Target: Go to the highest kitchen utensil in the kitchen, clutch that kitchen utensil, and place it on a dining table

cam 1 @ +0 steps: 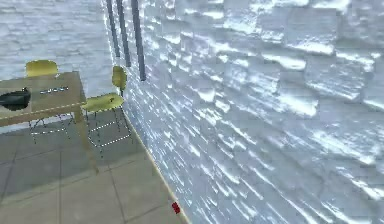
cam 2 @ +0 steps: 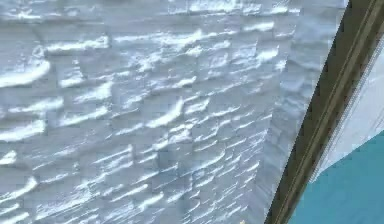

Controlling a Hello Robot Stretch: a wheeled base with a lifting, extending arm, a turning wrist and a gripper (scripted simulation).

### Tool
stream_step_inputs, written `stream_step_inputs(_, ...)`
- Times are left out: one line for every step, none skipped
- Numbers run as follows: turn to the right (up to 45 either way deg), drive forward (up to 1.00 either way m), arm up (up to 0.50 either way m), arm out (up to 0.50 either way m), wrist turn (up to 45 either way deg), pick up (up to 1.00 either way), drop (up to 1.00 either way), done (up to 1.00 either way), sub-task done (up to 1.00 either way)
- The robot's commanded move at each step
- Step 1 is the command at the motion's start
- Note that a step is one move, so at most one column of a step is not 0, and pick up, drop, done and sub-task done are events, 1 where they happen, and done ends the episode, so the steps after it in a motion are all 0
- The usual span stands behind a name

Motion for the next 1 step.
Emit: stream_step_inputs(45.0,0.00,0.00,0.00,0.0,0.00,0.00,0.00,0.00)
